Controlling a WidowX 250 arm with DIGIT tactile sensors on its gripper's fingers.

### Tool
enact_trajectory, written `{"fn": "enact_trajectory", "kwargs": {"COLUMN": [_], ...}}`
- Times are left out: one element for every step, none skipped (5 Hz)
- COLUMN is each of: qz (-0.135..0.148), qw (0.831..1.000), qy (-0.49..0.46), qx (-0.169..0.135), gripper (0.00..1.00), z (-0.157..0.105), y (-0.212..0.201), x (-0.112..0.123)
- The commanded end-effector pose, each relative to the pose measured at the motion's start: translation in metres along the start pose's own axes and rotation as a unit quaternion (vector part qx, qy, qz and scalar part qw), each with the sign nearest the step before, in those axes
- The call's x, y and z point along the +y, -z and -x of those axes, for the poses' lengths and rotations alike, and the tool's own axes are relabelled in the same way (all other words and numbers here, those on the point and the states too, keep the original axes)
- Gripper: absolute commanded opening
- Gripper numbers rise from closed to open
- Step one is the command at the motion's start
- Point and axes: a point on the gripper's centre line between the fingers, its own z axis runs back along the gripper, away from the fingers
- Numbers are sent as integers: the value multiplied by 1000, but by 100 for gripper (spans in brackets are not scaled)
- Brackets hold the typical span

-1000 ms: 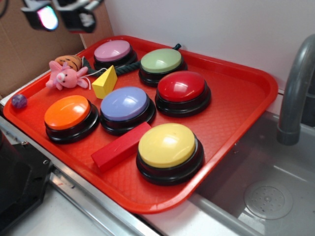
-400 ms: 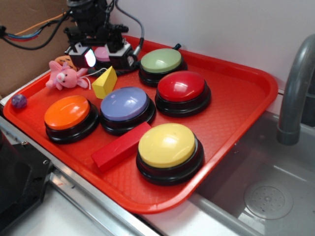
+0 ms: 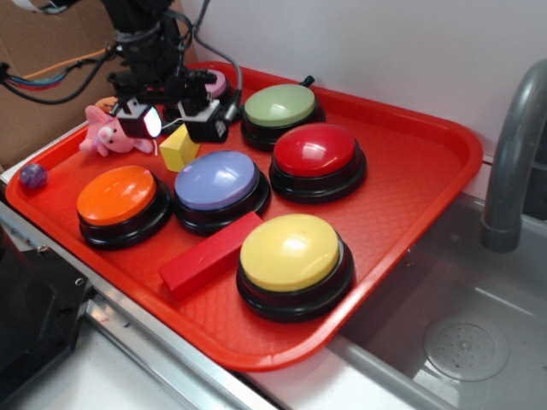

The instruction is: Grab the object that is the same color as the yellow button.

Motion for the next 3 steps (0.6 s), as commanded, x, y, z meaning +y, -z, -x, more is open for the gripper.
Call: {"fn": "enact_trajectory", "kwargs": {"qz": [-3, -14, -8], "qw": [1000, 1000, 1000], "qy": [-21, -18, -14], "qx": [-10, -5, -7], "gripper": [100, 0, 0], "z": [-7, -7, -7], "y": [7, 14, 6], "x": [5, 4, 2]}}
